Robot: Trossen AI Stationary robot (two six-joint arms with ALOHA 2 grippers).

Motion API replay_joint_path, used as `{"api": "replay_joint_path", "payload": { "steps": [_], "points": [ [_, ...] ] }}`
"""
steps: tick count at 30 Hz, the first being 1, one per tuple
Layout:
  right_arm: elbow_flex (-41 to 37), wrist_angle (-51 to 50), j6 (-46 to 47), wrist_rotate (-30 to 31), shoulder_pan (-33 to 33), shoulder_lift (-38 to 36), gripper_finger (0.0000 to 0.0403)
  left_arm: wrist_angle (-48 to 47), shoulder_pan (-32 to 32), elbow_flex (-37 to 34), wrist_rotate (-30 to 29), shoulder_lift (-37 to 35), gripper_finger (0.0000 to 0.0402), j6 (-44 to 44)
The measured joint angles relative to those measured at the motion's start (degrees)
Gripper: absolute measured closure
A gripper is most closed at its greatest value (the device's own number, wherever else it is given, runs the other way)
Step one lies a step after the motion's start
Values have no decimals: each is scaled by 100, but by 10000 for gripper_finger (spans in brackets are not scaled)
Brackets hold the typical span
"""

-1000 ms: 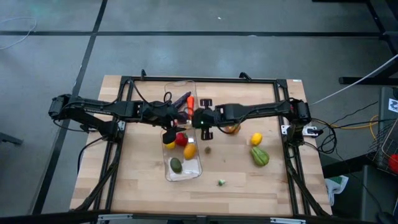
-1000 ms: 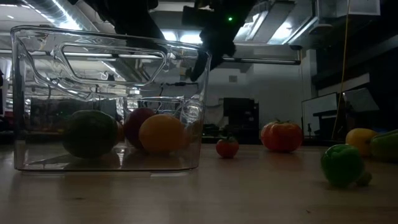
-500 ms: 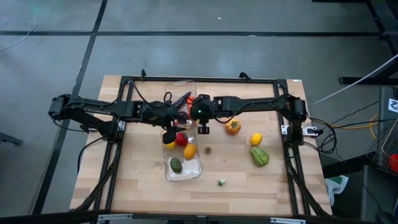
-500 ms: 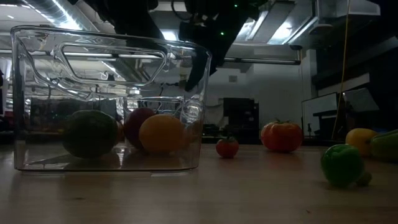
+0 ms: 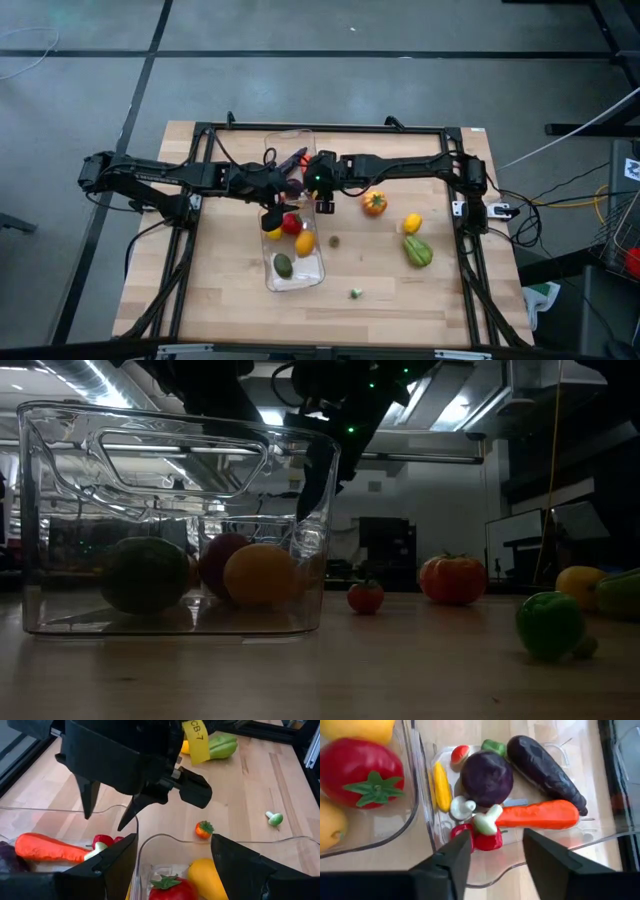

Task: Sort produce into baskets
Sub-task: Put the green mushroom into the top transparent bin

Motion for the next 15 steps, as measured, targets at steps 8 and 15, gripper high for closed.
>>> {"api": "replay_joint_path", "payload": {
  "steps": [8, 15],
  "points": [
    [2, -219, 0, 16, 2, -80, 166, 2, -2, 0, 0, 0, 151, -4],
    [2, -837, 80, 11, 65, -569, 168, 2, 0, 0, 0, 0, 151, -24]
  ]
}}
